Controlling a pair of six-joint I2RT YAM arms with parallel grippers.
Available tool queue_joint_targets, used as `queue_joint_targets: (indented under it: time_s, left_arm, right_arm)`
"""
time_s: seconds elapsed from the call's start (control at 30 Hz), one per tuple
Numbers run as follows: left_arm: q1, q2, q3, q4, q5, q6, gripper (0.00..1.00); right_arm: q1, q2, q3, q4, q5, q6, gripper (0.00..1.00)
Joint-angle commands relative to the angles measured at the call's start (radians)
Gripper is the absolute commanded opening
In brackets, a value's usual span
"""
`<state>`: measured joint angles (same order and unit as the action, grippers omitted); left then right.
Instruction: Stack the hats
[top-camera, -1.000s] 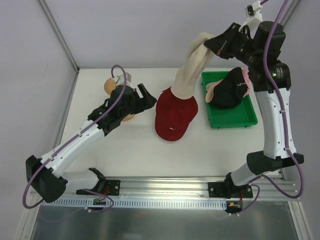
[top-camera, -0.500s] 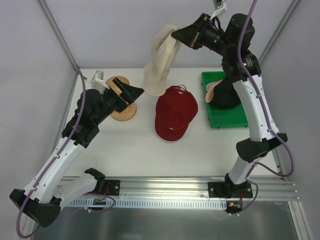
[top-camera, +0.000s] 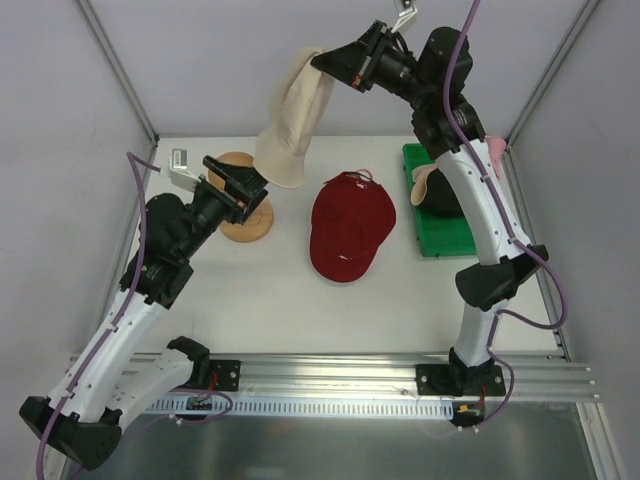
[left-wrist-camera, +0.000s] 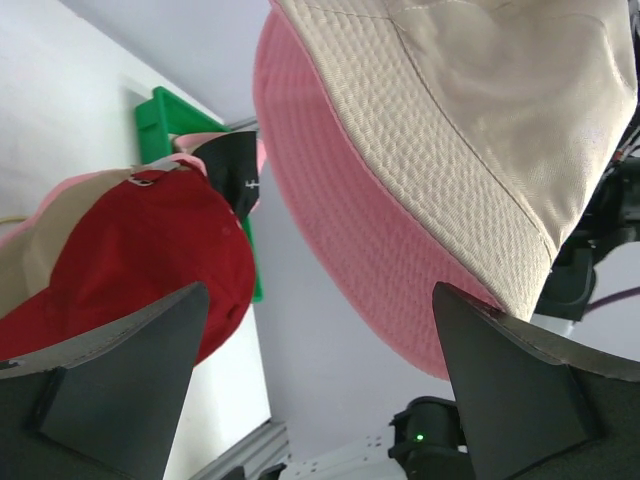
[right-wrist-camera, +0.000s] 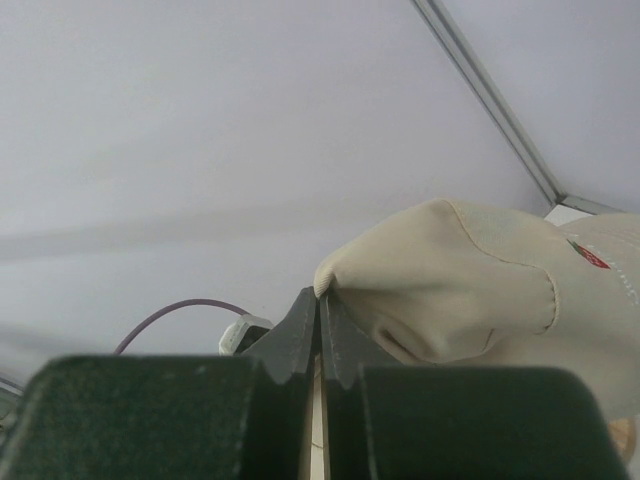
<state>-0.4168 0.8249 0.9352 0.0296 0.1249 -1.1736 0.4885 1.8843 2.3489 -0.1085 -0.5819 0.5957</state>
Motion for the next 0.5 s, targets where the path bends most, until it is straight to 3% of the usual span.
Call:
queue_joint_targets:
  time_s: [0.0,0.23,0.47]
  left_arm:
    - [0.012,-0.010,-0.018,0.113,0.047,-0.052,0.96]
    - [0.032,-0.017,-0.078,0.119,0.019,-0.037,0.86]
    - [0.076,-0.010,-0.016,0.006,-0.056,0.121,0.86]
  right_arm:
    - [0.019,-0.007,0.058,0.128,-0.024,0.059,0.00]
    - [0.045,0.027,0.076,0.164,-0.035,0.119,0.00]
    - [0.064,0.071,0.084,0.156,-0.021,0.113,0.00]
